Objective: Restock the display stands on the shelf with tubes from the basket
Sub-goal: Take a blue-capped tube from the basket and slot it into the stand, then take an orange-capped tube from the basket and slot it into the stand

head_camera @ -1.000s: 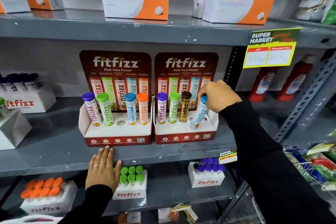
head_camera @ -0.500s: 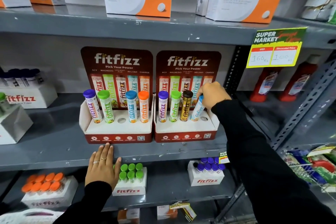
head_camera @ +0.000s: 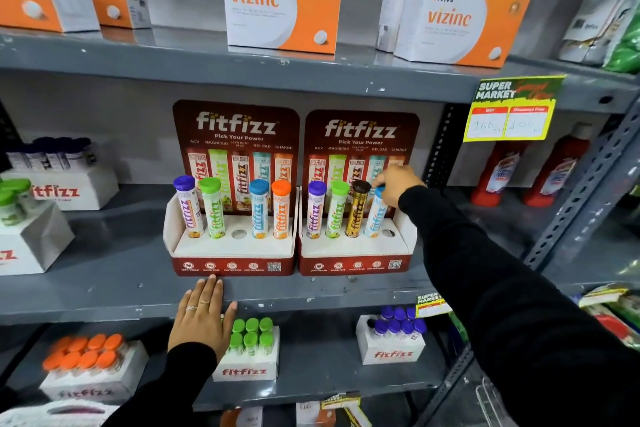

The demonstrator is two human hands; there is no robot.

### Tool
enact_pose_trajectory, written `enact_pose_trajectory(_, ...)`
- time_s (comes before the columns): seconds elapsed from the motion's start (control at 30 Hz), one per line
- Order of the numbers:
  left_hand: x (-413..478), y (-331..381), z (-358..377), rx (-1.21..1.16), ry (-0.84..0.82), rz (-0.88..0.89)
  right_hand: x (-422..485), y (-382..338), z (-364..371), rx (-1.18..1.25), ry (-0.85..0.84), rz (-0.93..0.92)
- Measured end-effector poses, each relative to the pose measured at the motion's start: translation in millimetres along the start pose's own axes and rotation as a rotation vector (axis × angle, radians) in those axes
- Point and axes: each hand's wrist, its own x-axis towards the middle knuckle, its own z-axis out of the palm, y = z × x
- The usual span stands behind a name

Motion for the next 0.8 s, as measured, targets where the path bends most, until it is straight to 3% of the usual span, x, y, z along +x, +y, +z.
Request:
enact_pose_trajectory(0.1, 1.4, -4.6, -1.2, 0.002, 0.002, 0.022, -4.4, -0.5, 0.4, 0.014, 0.006, 0.027)
enact_pose_trajectory(0.2, 3.7, -8.2, -0.8, 0.012, 0.013, 0.082, -20.3, -23.5, 8.2, 0.013, 0.146, -0.027)
enact_pose_trajectory(0.3, 2.4, -14.4, -5.2, 0.008, 0.029, 0.091, -48.2, -77.5, 31.1, 0.017, 0.25, -0.258)
enact_pose_trajectory(0.47, -17.9, -45.2, -9.2, -0.049, 0.178, -0.078, -88.0, -178.6, 121.1, 0.142, 0.284, -0.779)
enact_pose_trajectory(0.57, -58.1, -80.0, 10.6, -0.038, 0.142, -0.156, -112.1, -225.1, 191.5, 0.264, 0.11, -1.002)
enact_pose_trajectory(0.7, -141.7, -127.9, 54.3, -0.092, -0.175, -0.483, -142.6, -282.6, 276.4, 0.204, -0.2, -1.182)
enact_pose_trajectory(0.8, -190.3, -140.2, 72.4, -0.119, -0.286, -0.727, -162.5, -326.1, 333.6, 0.182, -0.379, -1.235)
